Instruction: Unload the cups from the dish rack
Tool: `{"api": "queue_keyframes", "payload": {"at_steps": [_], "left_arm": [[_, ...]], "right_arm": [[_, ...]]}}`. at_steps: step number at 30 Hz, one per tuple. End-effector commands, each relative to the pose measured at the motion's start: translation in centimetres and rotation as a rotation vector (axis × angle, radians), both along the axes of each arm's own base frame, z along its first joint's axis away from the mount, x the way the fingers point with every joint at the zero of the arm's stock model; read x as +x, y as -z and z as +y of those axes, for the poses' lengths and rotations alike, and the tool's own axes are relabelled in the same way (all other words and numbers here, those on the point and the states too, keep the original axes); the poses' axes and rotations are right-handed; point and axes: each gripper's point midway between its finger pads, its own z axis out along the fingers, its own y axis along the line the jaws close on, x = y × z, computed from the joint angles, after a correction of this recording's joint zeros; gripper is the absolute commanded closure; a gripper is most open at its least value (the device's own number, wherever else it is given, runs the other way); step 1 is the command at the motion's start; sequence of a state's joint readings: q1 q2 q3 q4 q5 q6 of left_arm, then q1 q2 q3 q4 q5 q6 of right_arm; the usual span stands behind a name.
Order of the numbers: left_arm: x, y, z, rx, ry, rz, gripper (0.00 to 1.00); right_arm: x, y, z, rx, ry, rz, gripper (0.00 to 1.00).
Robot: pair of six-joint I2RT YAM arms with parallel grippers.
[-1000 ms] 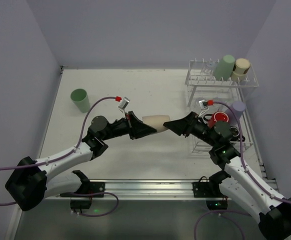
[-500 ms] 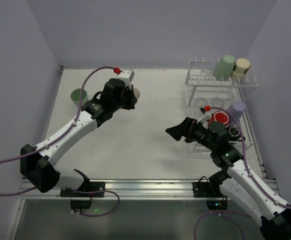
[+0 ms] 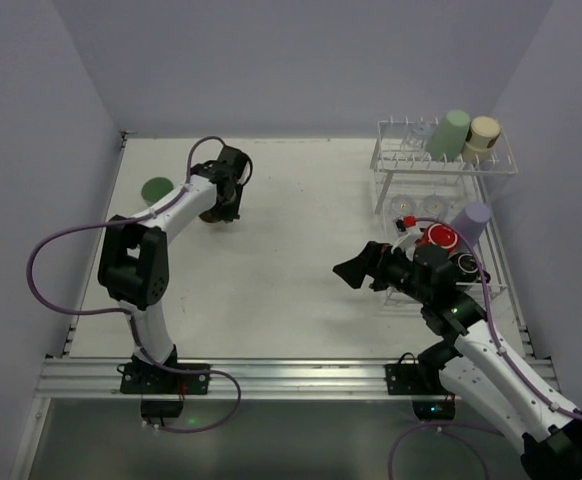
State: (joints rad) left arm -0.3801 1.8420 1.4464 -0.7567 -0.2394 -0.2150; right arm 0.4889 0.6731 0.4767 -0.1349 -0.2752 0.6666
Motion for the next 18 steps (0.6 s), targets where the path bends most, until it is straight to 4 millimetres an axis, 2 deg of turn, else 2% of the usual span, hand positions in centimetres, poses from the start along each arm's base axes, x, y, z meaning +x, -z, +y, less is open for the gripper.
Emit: {"api": "queue_keyframes", "payload": {"at_steps": [1, 6, 9, 18], "left_arm": [[1.9, -1.3, 1.3, 0.012, 0.000, -0.001, 1.00], [2.4, -0.7, 1.4, -0.015, -0.007, 0.042, 1.00], [2.5, -0.1, 1.9, -0.003, -0.013, 0.068, 0.91], [2.7, 0.9, 3.1, 0.007, -0.048, 0.089, 0.77]], "right_arm": [[0.0, -0.1, -0.4, -0.031, 0.002, -0.037, 0.01], [-0.1, 0.2, -0.4, -0.039, -0.002, -0.035, 0.01], [0.0, 0.2, -0.4, -0.043, -0.001, -0.040, 0.01], [0.0, -0.6, -0.3, -0.039, -0.003, -0.047, 0.01]]}}
